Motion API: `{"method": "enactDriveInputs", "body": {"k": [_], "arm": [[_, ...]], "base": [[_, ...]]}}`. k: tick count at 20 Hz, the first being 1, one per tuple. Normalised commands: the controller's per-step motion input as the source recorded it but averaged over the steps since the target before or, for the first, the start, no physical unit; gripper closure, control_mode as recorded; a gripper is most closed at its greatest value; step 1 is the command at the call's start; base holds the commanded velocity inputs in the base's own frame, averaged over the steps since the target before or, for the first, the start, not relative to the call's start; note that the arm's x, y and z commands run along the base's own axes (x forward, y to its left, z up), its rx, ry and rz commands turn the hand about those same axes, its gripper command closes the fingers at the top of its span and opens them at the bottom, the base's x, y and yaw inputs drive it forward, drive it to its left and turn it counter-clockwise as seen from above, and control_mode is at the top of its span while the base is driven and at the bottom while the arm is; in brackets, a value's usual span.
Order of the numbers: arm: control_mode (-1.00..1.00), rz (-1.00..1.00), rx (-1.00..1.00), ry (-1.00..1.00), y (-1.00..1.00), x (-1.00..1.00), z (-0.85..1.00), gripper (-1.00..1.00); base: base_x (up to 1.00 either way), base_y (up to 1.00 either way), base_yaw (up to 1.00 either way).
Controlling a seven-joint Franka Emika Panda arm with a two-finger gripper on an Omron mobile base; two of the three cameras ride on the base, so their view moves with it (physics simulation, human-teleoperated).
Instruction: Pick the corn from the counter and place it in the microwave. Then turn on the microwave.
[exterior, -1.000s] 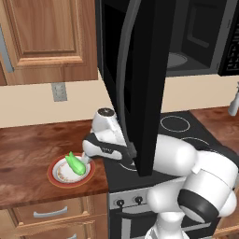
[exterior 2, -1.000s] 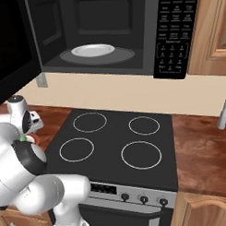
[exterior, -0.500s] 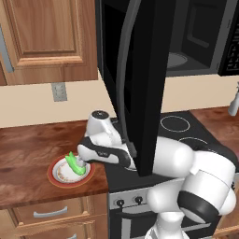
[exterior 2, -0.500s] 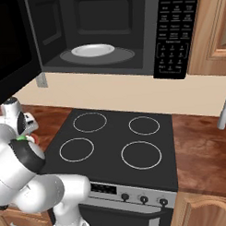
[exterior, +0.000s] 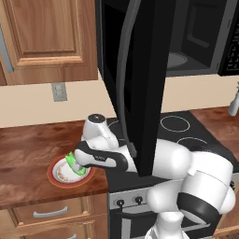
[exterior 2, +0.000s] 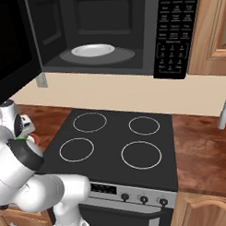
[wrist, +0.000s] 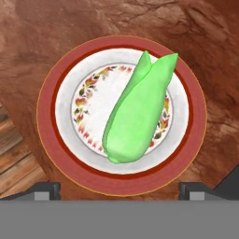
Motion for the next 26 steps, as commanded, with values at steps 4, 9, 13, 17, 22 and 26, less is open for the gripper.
{"method": "enactDriveInputs", "body": {"k": [4, 9, 13, 17, 22, 26], "arm": [[-1.00, 0.00, 0.00, 0.02, 0.09, 0.02, -0.06, -1.00], [-1.00, -0.01, 0.00, 0.00, 0.13, 0.01, -0.09, -1.00], [-1.00, -0.01, 0.00, 0.00, 0.10, 0.06, -0.10, -1.00], [-1.00, -0.01, 0.00, 0.00, 0.03, 0.07, -0.10, -1.00], [-1.00, -0.01, 0.00, 0.00, 0.00, 0.07, -0.10, -1.00], [-1.00, -0.01, 0.00, 0.00, 0.03, 0.07, -0.12, -1.00]], "base": [[0.00, 0.00, 0.00], [0.00, 0.00, 0.00], [0.00, 0.00, 0.00], [0.00, 0.00, 0.00], [0.00, 0.00, 0.00], [0.00, 0.00, 0.00]]}}
